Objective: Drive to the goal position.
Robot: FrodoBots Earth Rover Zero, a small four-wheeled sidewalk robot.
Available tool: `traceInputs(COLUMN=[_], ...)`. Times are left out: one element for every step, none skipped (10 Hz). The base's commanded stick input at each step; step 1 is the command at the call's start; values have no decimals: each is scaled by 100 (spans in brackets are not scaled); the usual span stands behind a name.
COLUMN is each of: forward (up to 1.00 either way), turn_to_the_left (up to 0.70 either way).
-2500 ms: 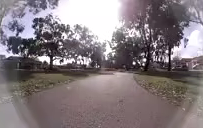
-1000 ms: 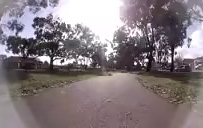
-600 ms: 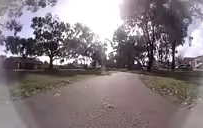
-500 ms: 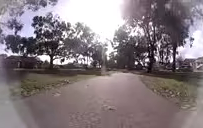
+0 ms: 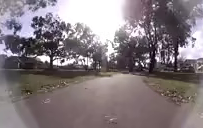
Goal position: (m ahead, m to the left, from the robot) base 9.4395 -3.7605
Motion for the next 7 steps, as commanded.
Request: traceInputs(forward=[70,70,70,70,70,70,70], turn_to_the_left=[-2,-35,-35,-35,-26,-15,0])
